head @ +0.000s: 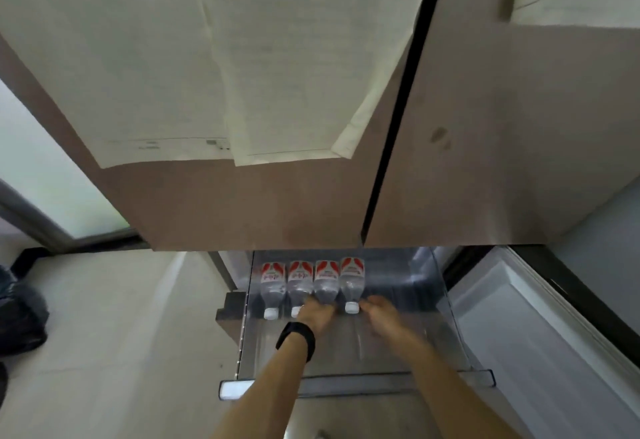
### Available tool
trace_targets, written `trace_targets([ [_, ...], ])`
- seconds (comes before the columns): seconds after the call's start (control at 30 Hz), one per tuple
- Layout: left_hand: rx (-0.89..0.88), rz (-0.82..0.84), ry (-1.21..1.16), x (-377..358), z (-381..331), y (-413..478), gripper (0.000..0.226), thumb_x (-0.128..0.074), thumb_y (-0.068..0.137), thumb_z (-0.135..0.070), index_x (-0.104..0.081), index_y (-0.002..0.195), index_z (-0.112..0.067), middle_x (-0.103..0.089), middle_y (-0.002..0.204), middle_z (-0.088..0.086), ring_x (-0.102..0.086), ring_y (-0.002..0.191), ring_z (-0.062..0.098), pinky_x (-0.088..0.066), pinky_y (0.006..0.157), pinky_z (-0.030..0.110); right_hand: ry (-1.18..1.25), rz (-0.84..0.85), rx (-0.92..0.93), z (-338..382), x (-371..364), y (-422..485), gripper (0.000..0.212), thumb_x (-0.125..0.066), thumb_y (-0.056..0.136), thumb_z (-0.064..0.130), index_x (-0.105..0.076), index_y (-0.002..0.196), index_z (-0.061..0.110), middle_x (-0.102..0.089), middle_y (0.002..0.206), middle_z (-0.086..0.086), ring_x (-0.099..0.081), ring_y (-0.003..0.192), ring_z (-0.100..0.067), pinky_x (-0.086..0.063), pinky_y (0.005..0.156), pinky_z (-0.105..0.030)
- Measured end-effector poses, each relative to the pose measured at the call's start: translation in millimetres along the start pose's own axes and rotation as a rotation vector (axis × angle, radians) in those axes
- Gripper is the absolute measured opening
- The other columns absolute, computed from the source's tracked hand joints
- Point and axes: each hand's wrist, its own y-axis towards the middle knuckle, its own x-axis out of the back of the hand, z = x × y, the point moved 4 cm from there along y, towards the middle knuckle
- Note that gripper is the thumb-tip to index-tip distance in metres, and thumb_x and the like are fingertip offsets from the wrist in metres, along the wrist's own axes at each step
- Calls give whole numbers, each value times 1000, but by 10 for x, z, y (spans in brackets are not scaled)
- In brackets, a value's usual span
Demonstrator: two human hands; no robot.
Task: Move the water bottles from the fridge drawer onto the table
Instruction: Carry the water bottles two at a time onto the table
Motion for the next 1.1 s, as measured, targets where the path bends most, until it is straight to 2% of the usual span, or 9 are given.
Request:
trace_targets([
  [0.1, 8, -22, -42, -108, 127, 225, 89, -57, 69, -65, -45, 145, -19, -56, 140, 5, -53, 125, 28, -43, 108, 42, 167, 15, -119, 31, -84, 141, 20, -54, 101, 27, -63, 107, 11, -66, 98, -8, -63, 95, -24, -55, 77, -35],
  [0.23, 9, -16, -121, -174, 150, 190, 64, -57, 91, -38, -39, 149, -17, -51, 145, 8, -49, 130, 30, -40, 111, 45, 365, 97, -197, -55, -187, 257, 17, -57, 100, 27, -64, 111, 15, -68, 113, -10, -64, 105, -27, -53, 94, -46],
  [0.33, 48, -2, -152, -166, 86, 70, 57, -54, 92, -42, -43, 145, -22, -54, 141, 7, -51, 125, 30, -42, 109, 49, 444, 129, -185, -80, -231, 320, 28, -63, 97, 35, -62, 116, 15, -67, 116, -11, -65, 107, -28, -54, 92, -44],
  [0.43, 95, 25, -193, -162, 49, 11, 50, -50, 97, -52, -49, 139, -23, -57, 134, 6, -55, 120, 29, -45, 107, 49, 319, 135, -181, -52, -180, 317, 50, -64, 89, 58, -61, 118, 17, -67, 116, -10, -67, 104, -26, -58, 85, -40],
  [0.6, 139, 29, -134, -180, -36, -235, 83, -42, 87, -79, -50, 138, -14, -61, 113, 2, -63, 107, 25, -55, 98, 41, 90, 107, -138, -59, 75, 147, 66, -47, 89, 74, -60, 111, 13, -68, 108, -11, -66, 95, -25, -56, 72, -34],
  [0.73, 138, 31, -36, -117, -147, -521, 66, -43, 97, -65, -47, 138, -13, -72, 106, 4, -70, 78, 12, -56, 64, 24, -154, 7, -33, -202, 414, -37, 71, -37, 94, 71, -68, 87, 9, -69, 72, -7, -66, 68, -21, -57, 78, -39],
  [0.83, 104, -36, 100, 1, -143, -707, 59, -46, 98, -61, -48, 138, -18, -74, 97, 1, -69, 76, 15, -50, 64, 28, -446, -62, 96, -265, 668, -234, 67, -36, 99, 64, -69, 109, 6, -70, 91, -11, -67, 85, -27, -47, 71, -31],
  [0.93, 22, -173, 376, 195, -221, -855, 60, -48, 98, -57, -46, 139, -13, -69, 108, 7, -67, 90, 23, -56, 79, 36, -704, -191, 204, -206, 902, -460, 62, -36, 101, 60, -52, 128, 7, -63, 122, -19, -62, 109, -35, -43, 76, -34],
  [1.1, -234, -380, 815, 368, -678, -1152, 57, -44, 100, -56, -39, 137, -14, -67, 113, 11, -65, 97, 30, -55, 81, 41, -888, -271, 414, 12, 1055, -725, 51, -38, 102, 56, -45, 130, 15, -65, 121, -13, -62, 106, -34, -47, 77, -37],
])
